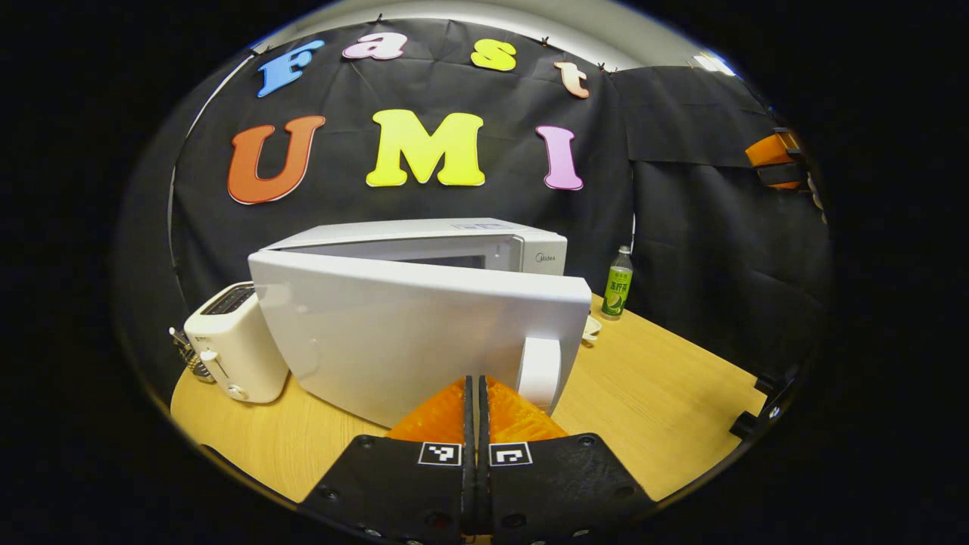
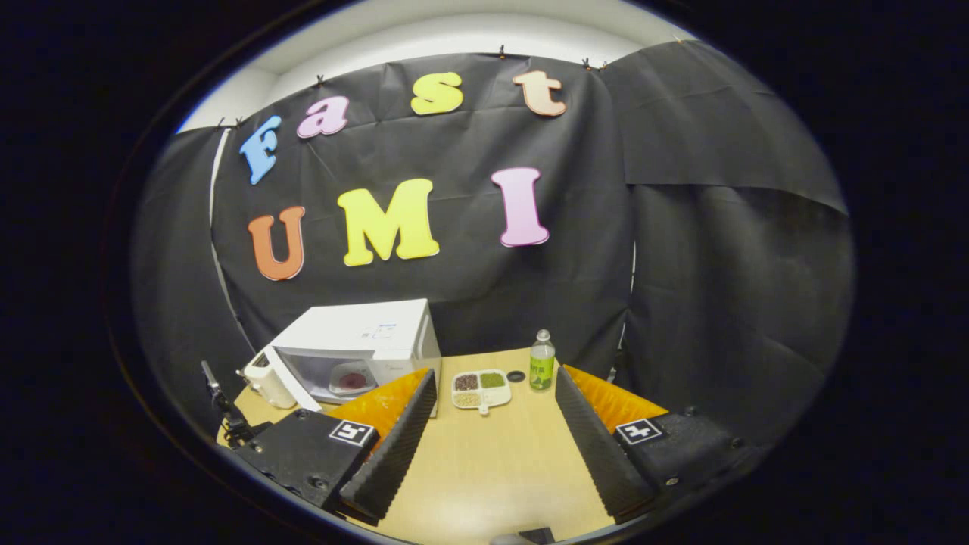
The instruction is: Open the microwave oven with the left hand, put the food in, and close the microwave oven.
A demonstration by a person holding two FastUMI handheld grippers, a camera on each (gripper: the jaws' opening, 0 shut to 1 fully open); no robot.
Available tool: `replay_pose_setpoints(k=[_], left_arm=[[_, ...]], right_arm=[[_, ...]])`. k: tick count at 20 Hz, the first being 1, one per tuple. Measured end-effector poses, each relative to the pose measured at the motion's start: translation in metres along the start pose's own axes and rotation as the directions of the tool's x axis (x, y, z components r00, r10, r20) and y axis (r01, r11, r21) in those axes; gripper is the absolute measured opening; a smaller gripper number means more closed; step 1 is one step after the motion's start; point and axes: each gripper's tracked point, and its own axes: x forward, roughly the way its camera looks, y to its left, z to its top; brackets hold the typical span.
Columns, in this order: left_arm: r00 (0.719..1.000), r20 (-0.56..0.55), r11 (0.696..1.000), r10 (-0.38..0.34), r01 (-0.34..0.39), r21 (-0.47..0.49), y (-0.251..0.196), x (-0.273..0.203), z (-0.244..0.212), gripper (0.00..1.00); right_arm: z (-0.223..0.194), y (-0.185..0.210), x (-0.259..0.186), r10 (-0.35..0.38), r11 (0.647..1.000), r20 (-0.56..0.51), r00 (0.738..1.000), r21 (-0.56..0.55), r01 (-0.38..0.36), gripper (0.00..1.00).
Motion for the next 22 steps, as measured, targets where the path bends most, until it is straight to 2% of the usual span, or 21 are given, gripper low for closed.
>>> replay_pose_setpoints(k=[1, 7, 8, 9, 13, 14, 16, 17, 18, 19, 22], left_arm=[[1.000, 0.002, 1.000, -0.007, 0.007, 0.006, -0.001, 0.008, 0.002, 0.00], [1.000, 0.015, 1.000, -0.018, 0.017, 0.017, -0.009, 0.055, 0.020, 0.00], [1.000, 0.016, 1.000, -0.015, 0.015, 0.014, -0.010, 0.063, 0.022, 0.00], [1.000, 0.016, 1.000, -0.011, 0.011, 0.012, -0.010, 0.071, 0.024, 0.00], [1.000, 0.004, 1.000, 0.003, -0.003, 0.019, -0.009, 0.101, 0.026, 0.00], [1.000, 0.001, 1.000, 0.009, -0.009, 0.024, -0.008, 0.108, 0.027, 0.00], [1.000, -0.001, 1.000, 0.020, -0.020, 0.021, -0.006, 0.121, 0.029, 0.00], [1.000, 0.001, 1.000, 0.025, -0.025, 0.012, -0.006, 0.127, 0.031, 0.00], [1.000, 0.001, 1.000, 0.029, -0.029, 0.000, -0.006, 0.132, 0.033, 0.09], [0.999, 0.001, 0.999, 0.033, -0.033, -0.010, -0.004, 0.135, 0.034, 0.00], [0.999, -0.002, 0.999, 0.042, -0.042, -0.020, -0.003, 0.142, 0.036, 0.00]], right_arm=[[0.000, -0.004, 0.002, -0.006, 1.000, -0.001, 1.000, 0.001, 0.006, 0.92], [-0.007, -0.020, 0.013, -0.036, 0.999, -0.018, 0.999, 0.012, 0.036, 0.92], [-0.007, -0.022, 0.014, -0.039, 0.999, -0.020, 0.999, 0.008, 0.040, 1.00], [-0.007, -0.024, 0.015, -0.043, 0.999, -0.023, 0.999, 0.005, 0.043, 0.92], [-0.011, -0.034, 0.021, -0.057, 0.998, -0.037, 0.998, 0.005, 0.057, 0.92], [-0.012, -0.037, 0.021, -0.061, 0.998, -0.041, 0.997, 0.004, 0.061, 1.00], [-0.014, -0.042, 0.024, -0.067, 0.998, -0.052, 0.996, 0.001, 0.067, 1.00], [-0.015, -0.044, 0.026, -0.071, 0.997, -0.055, 0.996, 0.002, 0.071, 0.92], [-0.015, -0.046, 0.028, -0.073, 0.997, -0.059, 0.996, 0.003, 0.074, 1.00], [-0.015, -0.047, 0.028, -0.072, 0.997, -0.061, 0.996, 0.004, 0.073, 1.00], [-0.015, -0.051, 0.034, -0.072, 0.997, -0.060, 0.996, 0.000, 0.072, 1.00]])
